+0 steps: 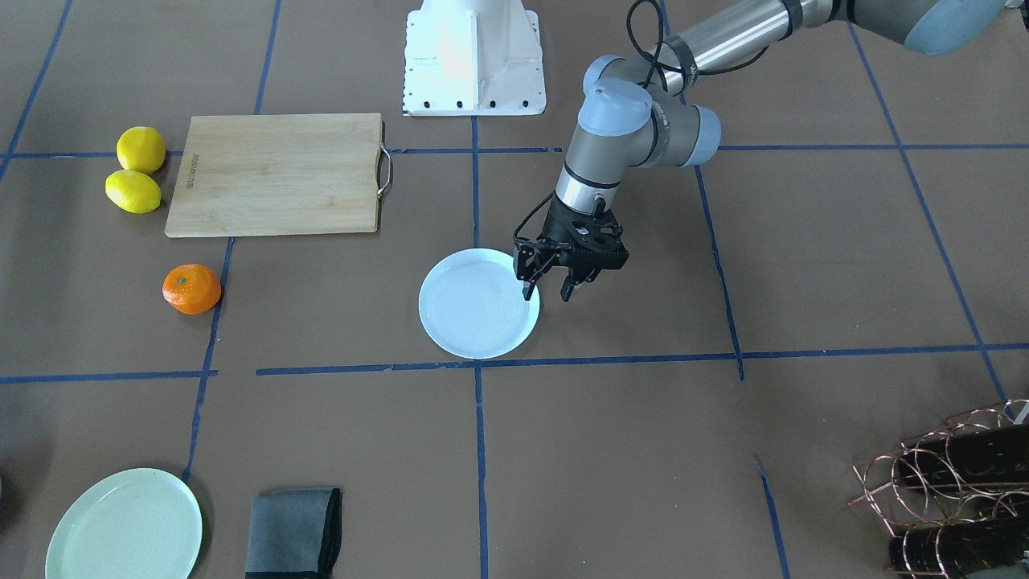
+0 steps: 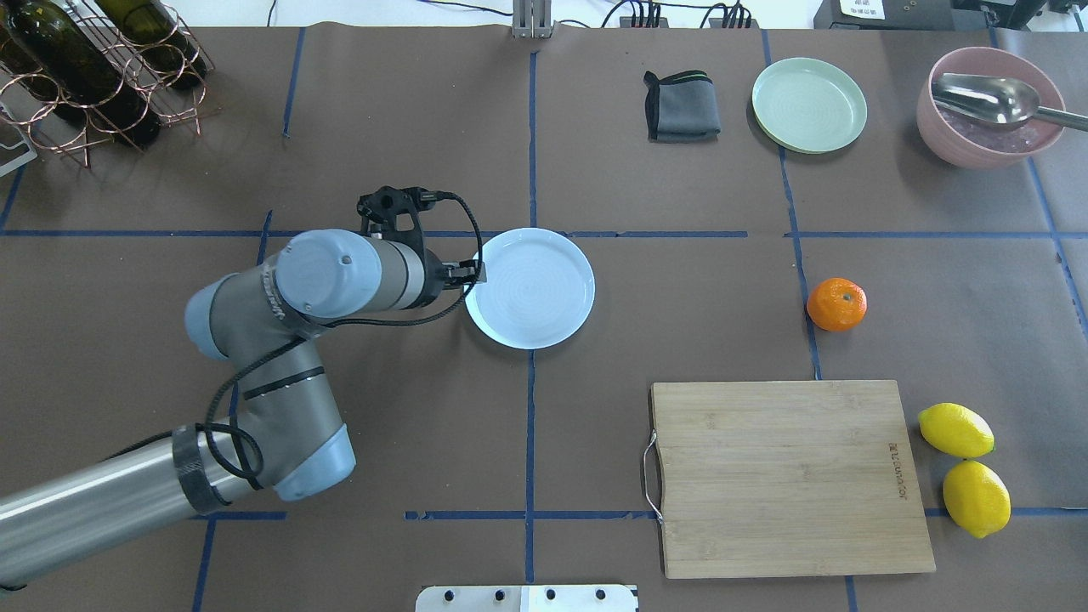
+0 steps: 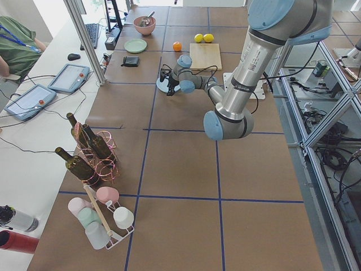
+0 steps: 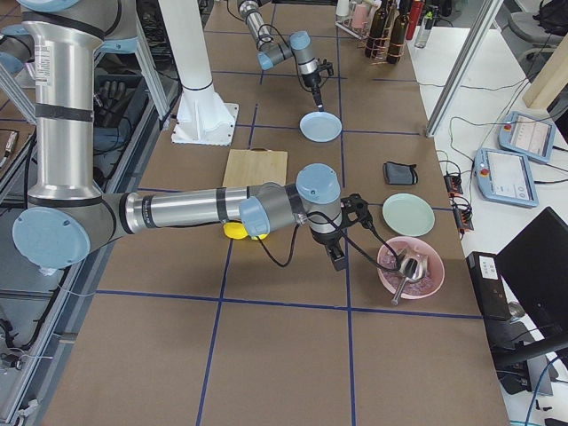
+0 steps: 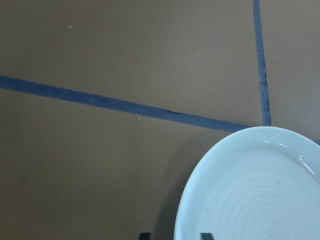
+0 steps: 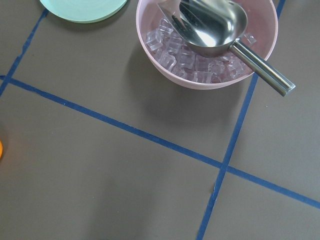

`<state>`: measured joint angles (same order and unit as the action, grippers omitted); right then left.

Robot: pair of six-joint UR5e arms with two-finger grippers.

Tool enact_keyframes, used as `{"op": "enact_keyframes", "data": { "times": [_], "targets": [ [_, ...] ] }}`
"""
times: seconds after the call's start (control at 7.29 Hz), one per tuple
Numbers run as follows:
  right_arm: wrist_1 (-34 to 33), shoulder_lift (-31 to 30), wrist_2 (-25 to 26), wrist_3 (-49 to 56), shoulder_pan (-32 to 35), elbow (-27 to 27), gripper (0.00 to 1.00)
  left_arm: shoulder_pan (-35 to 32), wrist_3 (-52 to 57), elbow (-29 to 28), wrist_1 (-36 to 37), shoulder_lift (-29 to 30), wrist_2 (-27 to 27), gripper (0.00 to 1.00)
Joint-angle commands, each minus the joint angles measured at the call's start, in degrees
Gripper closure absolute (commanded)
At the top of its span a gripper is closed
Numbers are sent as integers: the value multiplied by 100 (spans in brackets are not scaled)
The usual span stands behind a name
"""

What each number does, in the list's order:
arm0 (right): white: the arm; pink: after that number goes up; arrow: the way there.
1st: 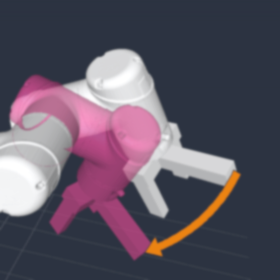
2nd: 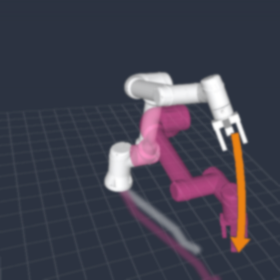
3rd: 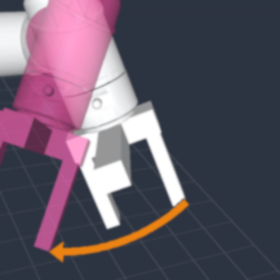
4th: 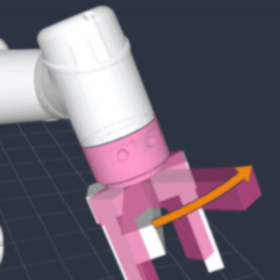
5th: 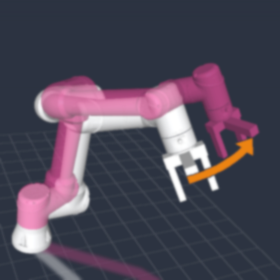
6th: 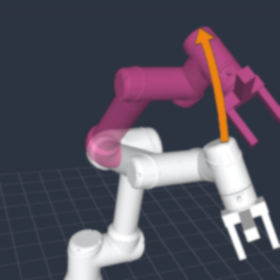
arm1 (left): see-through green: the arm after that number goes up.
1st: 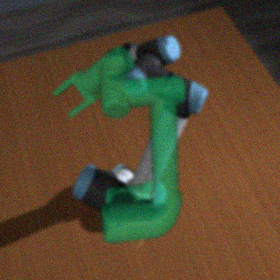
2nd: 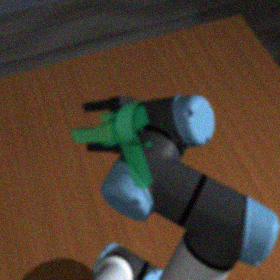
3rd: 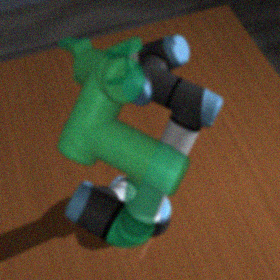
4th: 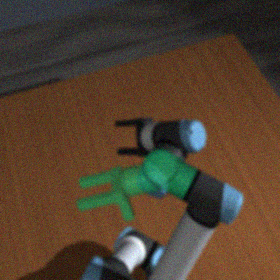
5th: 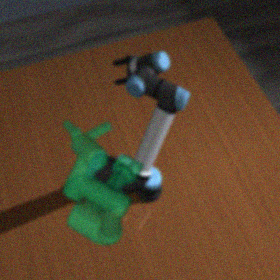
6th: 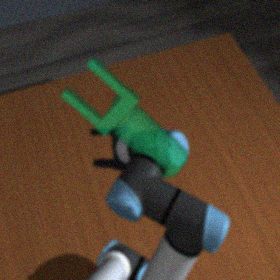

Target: Pick orange to plate

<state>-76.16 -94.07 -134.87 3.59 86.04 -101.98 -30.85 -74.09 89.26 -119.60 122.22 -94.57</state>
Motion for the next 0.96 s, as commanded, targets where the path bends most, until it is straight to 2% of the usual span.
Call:
{"op": "enact_keyframes", "data": {
  "times": [0.0,0.14,0.41,0.55,0.69,0.82],
  "targets": [
    [14,81,-214,1,-87,-50,0,-909,1958,1376,934,-958,-945,0],
    [14,82,-215,1,-140,-41,0,-1593,3170,1888,1165,-1625,-1323,0],
    [57,82,-198,-8,-271,-23,0,-3313,5832,1920,1184,-2525,-2219,0],
    [57,108,-197,-17,-368,-41,0,-4323,6611,1528,1211,-2763,-3207,0],
    [49,265,-206,-234,-421,-50,0,-4968,7488,1202,1202,-3183,-3930,0],
    [31,519,-215,-550,-544,-58,0,-5549,8463,990,1437,-3309,-3955,0]
  ]
}}
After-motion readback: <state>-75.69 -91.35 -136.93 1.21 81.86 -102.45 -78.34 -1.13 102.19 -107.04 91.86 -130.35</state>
